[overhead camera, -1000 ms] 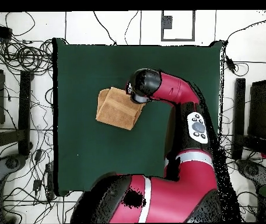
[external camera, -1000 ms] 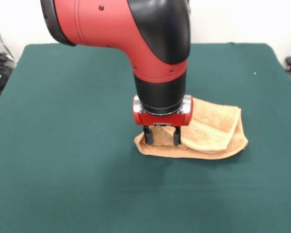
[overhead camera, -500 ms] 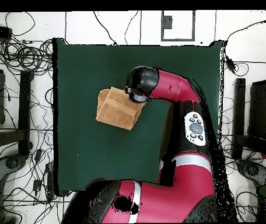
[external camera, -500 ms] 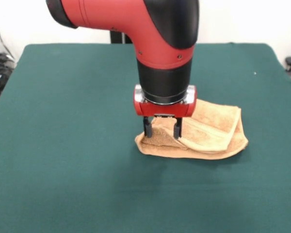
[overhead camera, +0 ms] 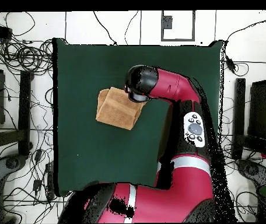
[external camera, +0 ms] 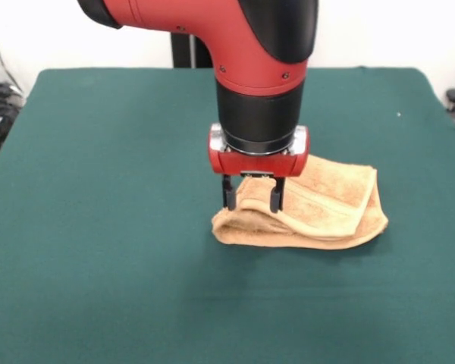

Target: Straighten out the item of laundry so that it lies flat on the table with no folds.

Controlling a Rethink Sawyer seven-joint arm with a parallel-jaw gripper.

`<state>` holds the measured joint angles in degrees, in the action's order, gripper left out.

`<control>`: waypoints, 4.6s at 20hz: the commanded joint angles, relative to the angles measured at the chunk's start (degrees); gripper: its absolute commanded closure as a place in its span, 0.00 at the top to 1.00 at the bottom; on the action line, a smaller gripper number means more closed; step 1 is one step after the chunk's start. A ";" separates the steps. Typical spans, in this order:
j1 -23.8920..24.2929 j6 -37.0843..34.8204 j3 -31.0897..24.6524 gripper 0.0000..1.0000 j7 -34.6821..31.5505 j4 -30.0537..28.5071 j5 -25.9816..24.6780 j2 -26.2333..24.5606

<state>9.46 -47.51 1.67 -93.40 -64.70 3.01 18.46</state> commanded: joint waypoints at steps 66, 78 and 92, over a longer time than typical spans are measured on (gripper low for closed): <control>0.94 20.24 -7.41 1.00 -10.59 -17.12 4.22 -1.87; 1.60 25.62 -8.32 1.00 -10.47 -18.93 3.41 -1.41; 0.85 28.71 -7.23 1.00 -11.25 -19.14 3.42 -1.38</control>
<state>11.32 -21.59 0.18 -93.40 -78.55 4.66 18.99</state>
